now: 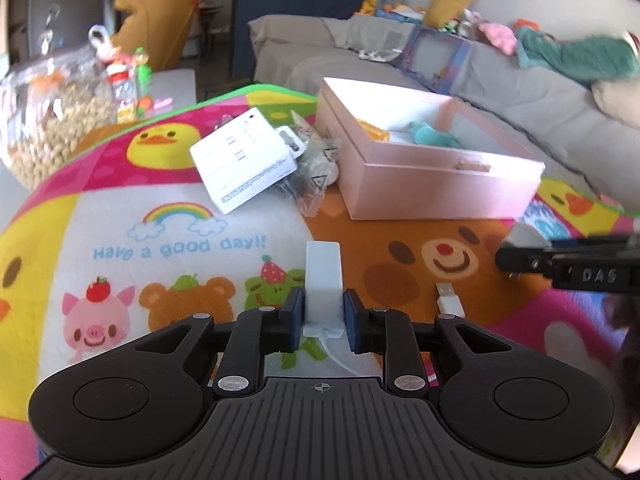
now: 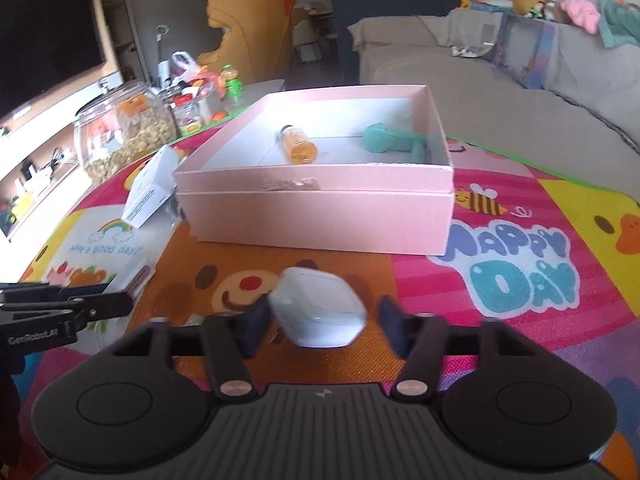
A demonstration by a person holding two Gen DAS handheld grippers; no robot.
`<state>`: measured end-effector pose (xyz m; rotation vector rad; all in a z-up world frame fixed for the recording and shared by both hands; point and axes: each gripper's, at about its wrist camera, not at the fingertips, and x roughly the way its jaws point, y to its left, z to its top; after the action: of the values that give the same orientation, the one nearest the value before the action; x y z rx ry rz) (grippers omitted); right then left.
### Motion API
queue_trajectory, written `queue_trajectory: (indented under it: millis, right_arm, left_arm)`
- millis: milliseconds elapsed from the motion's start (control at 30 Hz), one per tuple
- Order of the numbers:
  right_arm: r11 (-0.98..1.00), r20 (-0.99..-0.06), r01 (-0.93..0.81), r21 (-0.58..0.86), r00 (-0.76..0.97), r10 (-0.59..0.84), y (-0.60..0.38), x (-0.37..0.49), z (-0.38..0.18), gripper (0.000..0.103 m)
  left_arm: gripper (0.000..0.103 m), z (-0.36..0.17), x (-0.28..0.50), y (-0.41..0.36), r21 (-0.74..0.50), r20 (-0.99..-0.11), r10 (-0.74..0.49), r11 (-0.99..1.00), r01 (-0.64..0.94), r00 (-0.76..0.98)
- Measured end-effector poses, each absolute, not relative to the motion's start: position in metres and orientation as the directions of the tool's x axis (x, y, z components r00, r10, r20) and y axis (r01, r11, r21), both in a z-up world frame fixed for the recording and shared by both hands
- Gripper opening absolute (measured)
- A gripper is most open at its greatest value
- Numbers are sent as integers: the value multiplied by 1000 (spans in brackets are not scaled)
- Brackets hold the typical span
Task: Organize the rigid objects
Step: 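Carry white adapter with left tool while right tool lowers white case into box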
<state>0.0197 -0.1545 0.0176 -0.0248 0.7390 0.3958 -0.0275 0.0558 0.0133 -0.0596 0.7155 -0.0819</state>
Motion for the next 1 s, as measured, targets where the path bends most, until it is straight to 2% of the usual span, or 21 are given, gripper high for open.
queue_trajectory:
  millis: [200, 333, 533, 633, 700, 767, 867, 933, 1000]
  right_arm:
    - [905, -599, -420, 66, 709, 372, -167, -16, 44, 48]
    - [914, -522, -403, 47, 770, 366, -185, -33, 77, 48]
    - [923, -395, -383, 42, 842, 367, -203, -51, 111, 48]
    - [923, -377, -382, 42, 850, 369, -205, -52, 112, 48]
    - [927, -382, -372, 47, 851, 361, -206, -49, 108, 48]
    - [931, -393, -361, 56, 849, 353, -207, -46, 105, 48]
    - [940, -405, -339, 46, 854, 327, -209, -42, 97, 48]
    - [945, -412, -324, 42, 856, 312, -212, -38, 95, 48]
    - [951, -424, -306, 50, 855, 298, -213, -31, 92, 48]
  left_arm:
    - [24, 24, -61, 40, -1, -582, -164, 980, 201, 797]
    - [24, 57, -70, 32, 14, -538, -231, 959, 283, 811]
    - [24, 132, -54, 18, 125, -377, -238, 944, 304, 895]
    - [24, 171, -26, 8, 153, -291, -239, 944, 291, 926]
    - [24, 193, -4, 2, 124, -210, -237, 956, 266, 949]
    - [27, 205, 22, 0, 64, -171, -251, 962, 265, 953]
    - [28, 201, 54, 9, -66, -195, -251, 968, 242, 948]
    - [27, 185, 62, 22, -168, -248, -264, 959, 227, 932]
    - [27, 166, 57, 38, -202, -310, -264, 957, 208, 913]
